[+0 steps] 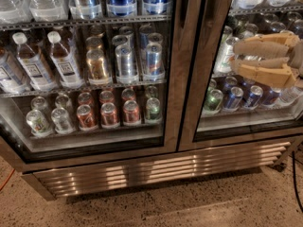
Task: Open right fridge door
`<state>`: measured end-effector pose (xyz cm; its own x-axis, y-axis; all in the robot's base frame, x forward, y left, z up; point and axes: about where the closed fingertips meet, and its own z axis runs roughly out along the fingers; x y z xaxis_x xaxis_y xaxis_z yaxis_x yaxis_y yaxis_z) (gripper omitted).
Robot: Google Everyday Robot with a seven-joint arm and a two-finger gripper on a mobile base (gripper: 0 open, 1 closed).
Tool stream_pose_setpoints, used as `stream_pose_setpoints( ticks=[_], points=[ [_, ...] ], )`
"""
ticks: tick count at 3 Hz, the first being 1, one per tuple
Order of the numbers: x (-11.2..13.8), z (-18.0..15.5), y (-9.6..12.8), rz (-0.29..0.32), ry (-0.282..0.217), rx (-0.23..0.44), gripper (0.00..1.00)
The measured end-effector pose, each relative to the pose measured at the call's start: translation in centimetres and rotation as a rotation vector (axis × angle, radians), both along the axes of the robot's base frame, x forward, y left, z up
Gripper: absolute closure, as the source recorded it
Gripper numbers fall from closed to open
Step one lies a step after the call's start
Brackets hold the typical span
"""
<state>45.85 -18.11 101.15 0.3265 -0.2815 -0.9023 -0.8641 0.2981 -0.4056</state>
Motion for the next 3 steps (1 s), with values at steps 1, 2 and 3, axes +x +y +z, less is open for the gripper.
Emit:
stream_pose_setpoints(
  ticks=[1,2,3],
  points=[
    [0.00,0.00,0.00,0.000,0.000,0.000,0.89],
    [0.00,0.00,0.01,0.000,0.000,0.000,1.00],
    [0.00,0.00,0.01,0.000,0.000,0.000,1.00]
  ],
)
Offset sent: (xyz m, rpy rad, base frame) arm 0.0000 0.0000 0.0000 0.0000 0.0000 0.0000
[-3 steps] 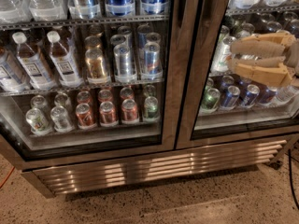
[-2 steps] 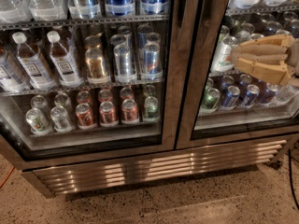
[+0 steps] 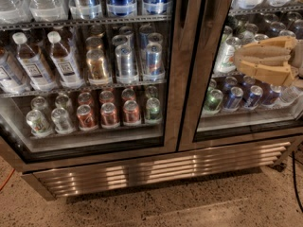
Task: Open right fridge door
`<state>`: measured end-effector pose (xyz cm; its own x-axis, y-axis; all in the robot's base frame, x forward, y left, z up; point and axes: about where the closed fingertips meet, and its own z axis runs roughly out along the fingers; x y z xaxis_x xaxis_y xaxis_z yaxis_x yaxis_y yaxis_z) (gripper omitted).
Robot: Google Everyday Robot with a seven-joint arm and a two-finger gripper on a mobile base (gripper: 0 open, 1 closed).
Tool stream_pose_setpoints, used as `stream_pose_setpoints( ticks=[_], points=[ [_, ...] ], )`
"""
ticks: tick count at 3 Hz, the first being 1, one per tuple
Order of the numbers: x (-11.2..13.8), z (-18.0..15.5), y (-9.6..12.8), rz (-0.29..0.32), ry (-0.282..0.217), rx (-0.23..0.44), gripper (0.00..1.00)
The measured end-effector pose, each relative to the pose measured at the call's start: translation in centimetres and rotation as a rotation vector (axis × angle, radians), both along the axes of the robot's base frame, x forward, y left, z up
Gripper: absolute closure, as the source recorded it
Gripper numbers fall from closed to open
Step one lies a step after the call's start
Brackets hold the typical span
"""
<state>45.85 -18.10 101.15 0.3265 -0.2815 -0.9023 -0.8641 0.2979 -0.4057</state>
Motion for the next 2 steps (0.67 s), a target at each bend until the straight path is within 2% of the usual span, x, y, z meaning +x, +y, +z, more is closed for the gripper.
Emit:
stream_pose_setpoints(
  ticks=[1,2],
  points=[
    [0.00,0.00,0.01,0.000,0.000,0.000,0.83],
    [0.00,0.00,0.01,0.000,0.000,0.000,0.59]
  ],
)
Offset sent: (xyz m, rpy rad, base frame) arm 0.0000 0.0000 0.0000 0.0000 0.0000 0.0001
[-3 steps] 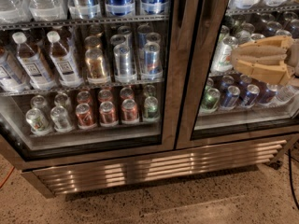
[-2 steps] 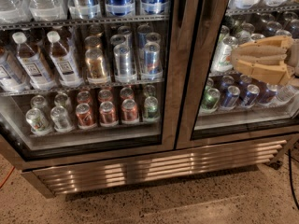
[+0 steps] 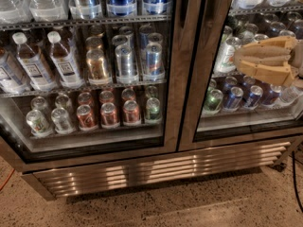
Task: Open right fridge door
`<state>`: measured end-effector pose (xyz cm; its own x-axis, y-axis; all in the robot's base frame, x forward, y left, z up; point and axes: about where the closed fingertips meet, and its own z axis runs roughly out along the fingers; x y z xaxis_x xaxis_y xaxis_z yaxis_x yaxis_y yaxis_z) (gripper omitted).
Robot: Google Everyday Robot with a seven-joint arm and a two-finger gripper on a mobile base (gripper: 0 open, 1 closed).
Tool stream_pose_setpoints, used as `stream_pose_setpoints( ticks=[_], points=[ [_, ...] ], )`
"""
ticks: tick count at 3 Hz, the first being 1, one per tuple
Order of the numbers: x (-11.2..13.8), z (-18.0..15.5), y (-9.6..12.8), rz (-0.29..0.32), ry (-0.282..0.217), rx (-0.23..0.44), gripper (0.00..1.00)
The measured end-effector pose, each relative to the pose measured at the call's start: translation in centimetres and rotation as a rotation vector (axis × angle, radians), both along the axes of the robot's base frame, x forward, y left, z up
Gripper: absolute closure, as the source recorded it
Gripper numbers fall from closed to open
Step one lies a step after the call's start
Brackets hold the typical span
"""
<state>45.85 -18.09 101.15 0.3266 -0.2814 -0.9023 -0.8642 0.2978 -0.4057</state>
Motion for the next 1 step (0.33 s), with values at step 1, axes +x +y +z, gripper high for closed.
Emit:
stream_pose_setpoints(
  ticks=[1],
  points=[
    [0.00,0.00,0.00,0.000,0.000,0.000,0.36]
  ],
)
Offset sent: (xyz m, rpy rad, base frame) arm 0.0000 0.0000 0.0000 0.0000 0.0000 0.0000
